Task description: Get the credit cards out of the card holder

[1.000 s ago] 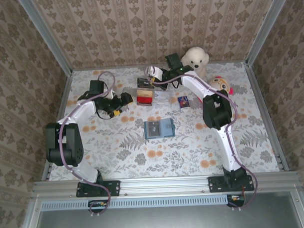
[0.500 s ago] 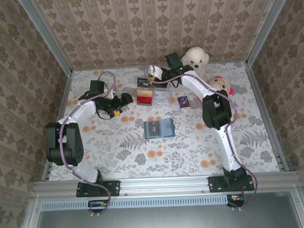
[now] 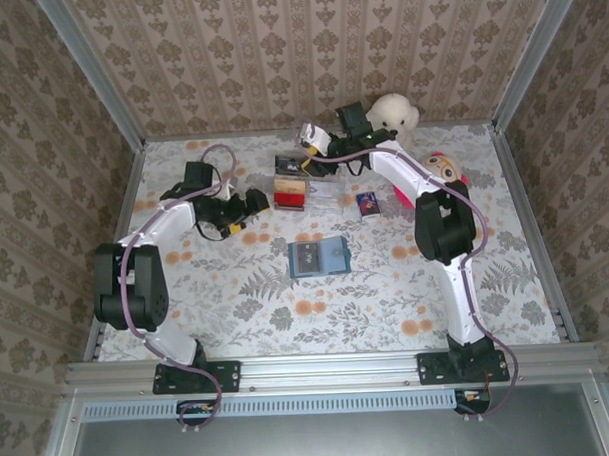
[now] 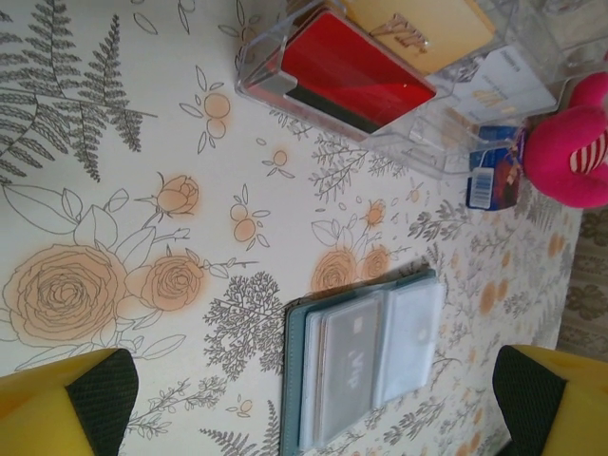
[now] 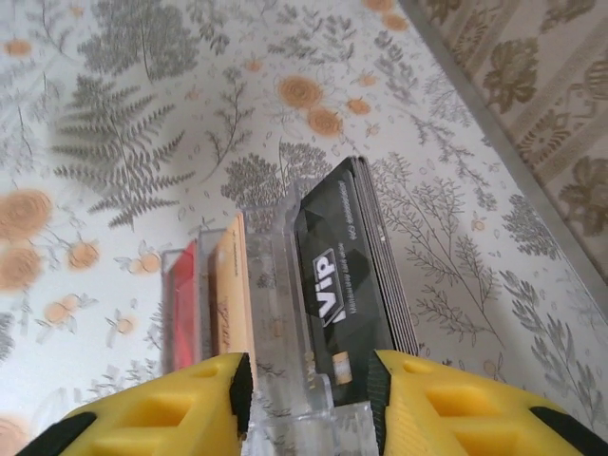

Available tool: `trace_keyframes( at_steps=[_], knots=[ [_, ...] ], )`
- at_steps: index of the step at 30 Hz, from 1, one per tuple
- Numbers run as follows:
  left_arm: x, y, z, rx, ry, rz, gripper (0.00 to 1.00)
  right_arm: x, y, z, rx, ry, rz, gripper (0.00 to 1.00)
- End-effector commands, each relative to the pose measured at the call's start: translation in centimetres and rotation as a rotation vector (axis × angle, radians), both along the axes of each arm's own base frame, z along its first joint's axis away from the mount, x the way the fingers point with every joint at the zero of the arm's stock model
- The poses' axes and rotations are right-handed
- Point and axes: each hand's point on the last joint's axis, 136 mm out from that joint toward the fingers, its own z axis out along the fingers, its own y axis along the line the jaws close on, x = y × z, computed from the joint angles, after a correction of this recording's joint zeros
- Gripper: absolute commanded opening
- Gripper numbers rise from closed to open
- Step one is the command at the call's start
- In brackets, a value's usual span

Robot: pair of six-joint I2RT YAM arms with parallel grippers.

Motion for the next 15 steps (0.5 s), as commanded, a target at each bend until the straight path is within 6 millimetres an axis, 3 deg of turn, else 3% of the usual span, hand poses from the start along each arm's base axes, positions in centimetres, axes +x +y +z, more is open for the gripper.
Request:
trace_keyframes(
  at_steps=[1,7,10,13,15],
  knots=[
    [-0.4,-0.1,0.7,0.046,-0.028,-0.022,1.00,-0.9,-0.4,5.9,0.077,-0.042,-0.120,0.42],
    [-1.9,-2.0,0.8,0.045,-0.046,-0.059,0.97,-3.5,-3.3,7.2,0.108,0.044,-0.458,0.49],
    [-2.6,-2.6,0.4,0.052,-0.040,-0.057,0.93,-6.1,-4.6,7.5,0.212,0.208,-0.626,0.51],
    [-3.3,-3.7,-0.2,0.042,-0.014,-0.060,0.87,-8.6,-5.3,5.9,0.257,0.388,-0.756,0.56],
    [-3.9,-4.6,-0.6,0.036,0.005,-0.069,0.83,-10.9,-5.1,3.8,0.236,0.533,-0.770,0.55]
  ],
)
